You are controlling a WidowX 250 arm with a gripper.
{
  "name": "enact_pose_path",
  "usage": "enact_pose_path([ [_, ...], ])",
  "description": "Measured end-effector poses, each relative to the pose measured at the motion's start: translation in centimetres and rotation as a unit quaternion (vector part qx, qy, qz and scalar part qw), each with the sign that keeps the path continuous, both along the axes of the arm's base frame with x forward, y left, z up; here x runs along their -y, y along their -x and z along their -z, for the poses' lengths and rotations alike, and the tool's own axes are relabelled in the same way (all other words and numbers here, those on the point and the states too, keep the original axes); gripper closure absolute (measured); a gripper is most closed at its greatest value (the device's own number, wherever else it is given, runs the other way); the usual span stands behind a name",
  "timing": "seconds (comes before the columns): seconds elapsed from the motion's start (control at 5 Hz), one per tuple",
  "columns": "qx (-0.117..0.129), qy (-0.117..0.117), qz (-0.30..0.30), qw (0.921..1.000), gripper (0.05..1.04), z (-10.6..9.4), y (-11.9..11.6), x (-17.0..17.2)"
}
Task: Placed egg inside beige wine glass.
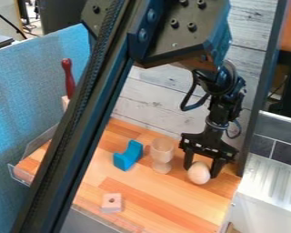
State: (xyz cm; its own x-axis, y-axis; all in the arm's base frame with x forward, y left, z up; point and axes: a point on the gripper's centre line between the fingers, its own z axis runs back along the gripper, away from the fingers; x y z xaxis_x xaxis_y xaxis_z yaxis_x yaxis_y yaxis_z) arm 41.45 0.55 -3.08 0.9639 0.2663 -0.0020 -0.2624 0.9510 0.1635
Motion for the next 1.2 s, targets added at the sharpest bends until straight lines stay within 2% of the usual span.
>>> enact_pose_path([
  [0.2,0.001,0.026,-0.013,0.9996,0.321,-1.5,0.6,-0.9],
  [0.4,0.03,0.051,-0.011,0.9982,0.321,-4.7,0.3,-0.8],
  [0.6,0.039,0.075,-0.017,0.9962,0.321,-6.9,0.4,-1.2],
  [0.8,0.046,0.078,-0.027,0.9955,0.321,-7.9,0.5,-2.6],
  [1.2,0.069,0.05,-0.035,0.9958,0.321,-8.0,0.0,-4.7],
])
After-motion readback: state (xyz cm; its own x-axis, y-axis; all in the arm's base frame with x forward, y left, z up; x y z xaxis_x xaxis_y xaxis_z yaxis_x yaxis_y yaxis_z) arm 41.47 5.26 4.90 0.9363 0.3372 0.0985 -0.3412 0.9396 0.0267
